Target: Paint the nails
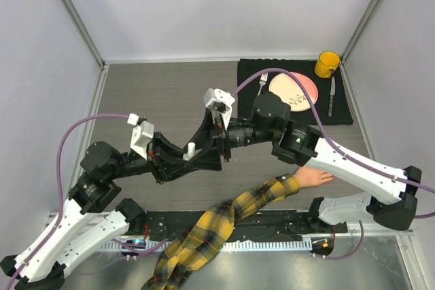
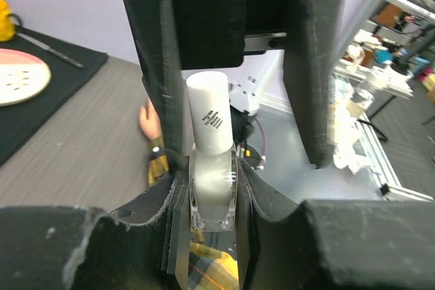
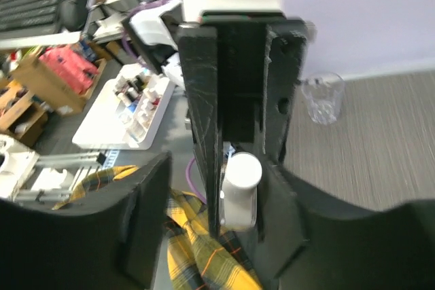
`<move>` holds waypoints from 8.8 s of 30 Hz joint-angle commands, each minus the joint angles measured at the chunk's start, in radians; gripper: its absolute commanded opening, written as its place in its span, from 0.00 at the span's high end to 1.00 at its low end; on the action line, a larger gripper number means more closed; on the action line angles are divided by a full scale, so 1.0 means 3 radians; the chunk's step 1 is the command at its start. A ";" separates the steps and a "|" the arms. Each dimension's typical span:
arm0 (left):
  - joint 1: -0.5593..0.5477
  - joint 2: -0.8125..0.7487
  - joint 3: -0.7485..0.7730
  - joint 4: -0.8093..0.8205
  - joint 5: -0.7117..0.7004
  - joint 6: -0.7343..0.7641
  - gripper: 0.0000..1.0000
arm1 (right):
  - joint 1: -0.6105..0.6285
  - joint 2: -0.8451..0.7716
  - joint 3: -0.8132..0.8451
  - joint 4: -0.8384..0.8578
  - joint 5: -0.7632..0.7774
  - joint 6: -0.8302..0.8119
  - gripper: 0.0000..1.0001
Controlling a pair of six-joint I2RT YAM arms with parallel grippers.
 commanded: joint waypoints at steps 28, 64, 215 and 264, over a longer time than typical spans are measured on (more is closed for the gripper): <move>0.0011 0.0103 0.0514 -0.1032 -0.0787 0.0973 1.00 | 0.0016 0.0661 0.1917 -0.2433 0.1237 0.0187 0.29; 0.0011 0.0236 0.0489 -0.0889 0.0773 0.0706 1.00 | 0.0051 0.0206 0.0783 -0.1891 -0.0020 -0.1306 1.00; 0.0011 0.0134 0.0519 -0.1094 -0.0019 0.0968 1.00 | 0.0046 -0.0423 0.0491 -0.1415 0.1609 -0.0412 1.00; 0.0011 0.1908 0.1608 -0.0414 -0.2868 0.0789 1.00 | -0.4601 -0.0986 -0.1063 -0.3676 0.3559 0.1752 1.00</move>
